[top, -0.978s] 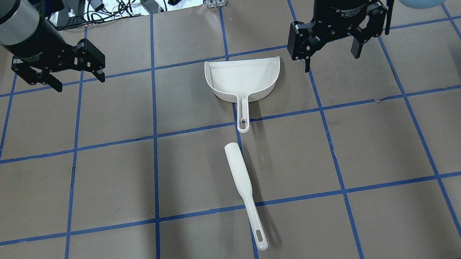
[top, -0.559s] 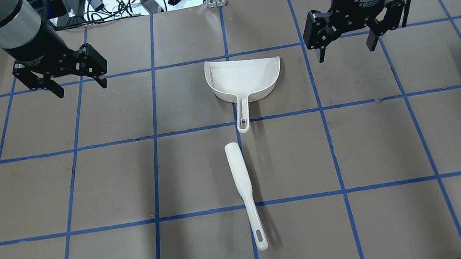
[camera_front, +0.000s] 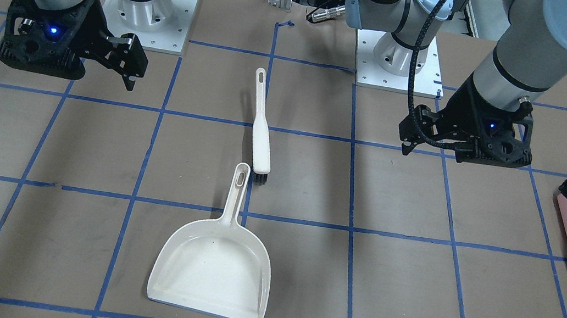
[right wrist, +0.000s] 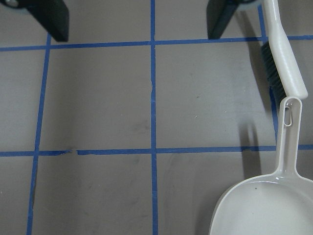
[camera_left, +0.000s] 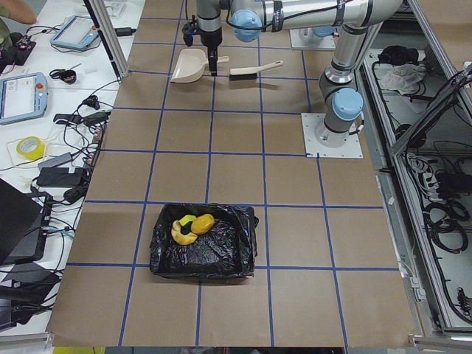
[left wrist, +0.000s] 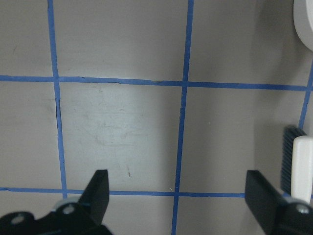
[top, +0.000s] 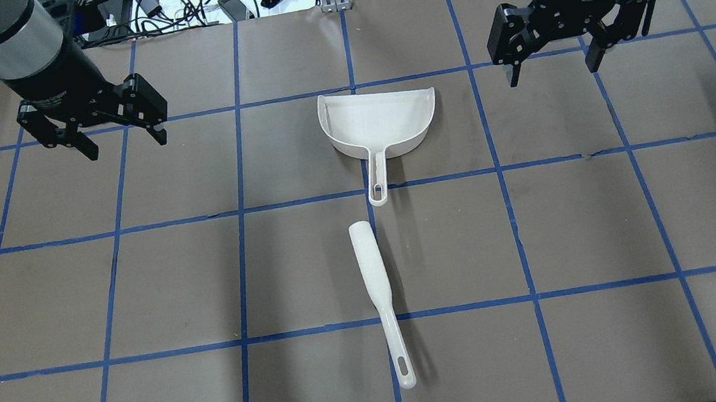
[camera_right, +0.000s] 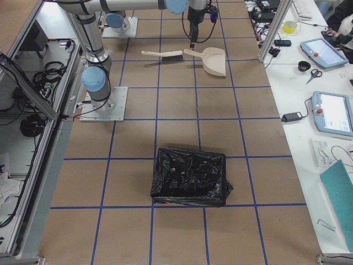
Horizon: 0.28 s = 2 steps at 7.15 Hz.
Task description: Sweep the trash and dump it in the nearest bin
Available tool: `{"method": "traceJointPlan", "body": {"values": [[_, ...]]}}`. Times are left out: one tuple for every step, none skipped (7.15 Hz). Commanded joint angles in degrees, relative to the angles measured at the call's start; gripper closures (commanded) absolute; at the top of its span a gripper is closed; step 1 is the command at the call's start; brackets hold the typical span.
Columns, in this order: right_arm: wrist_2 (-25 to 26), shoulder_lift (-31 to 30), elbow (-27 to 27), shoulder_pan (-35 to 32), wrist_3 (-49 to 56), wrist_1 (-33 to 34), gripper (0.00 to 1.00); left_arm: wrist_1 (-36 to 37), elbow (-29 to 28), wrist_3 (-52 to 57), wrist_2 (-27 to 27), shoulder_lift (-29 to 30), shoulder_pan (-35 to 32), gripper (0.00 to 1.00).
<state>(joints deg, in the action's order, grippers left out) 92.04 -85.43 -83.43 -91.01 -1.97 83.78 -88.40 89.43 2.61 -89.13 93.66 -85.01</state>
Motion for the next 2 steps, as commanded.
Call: {"method": "traceJointPlan", "body": {"values": [[-0.01,0.09,-0.06,-0.04,-0.13,0.07,0.0,-0.02,0.04,-0.06,-1.57,-0.85,-1.12,0.0],[-0.01,0.09,0.02,-0.04,-0.05,0.51,0.0,-0.11,0.13,-0.15,-1.49,-1.37,-1.99,0.0]]}}
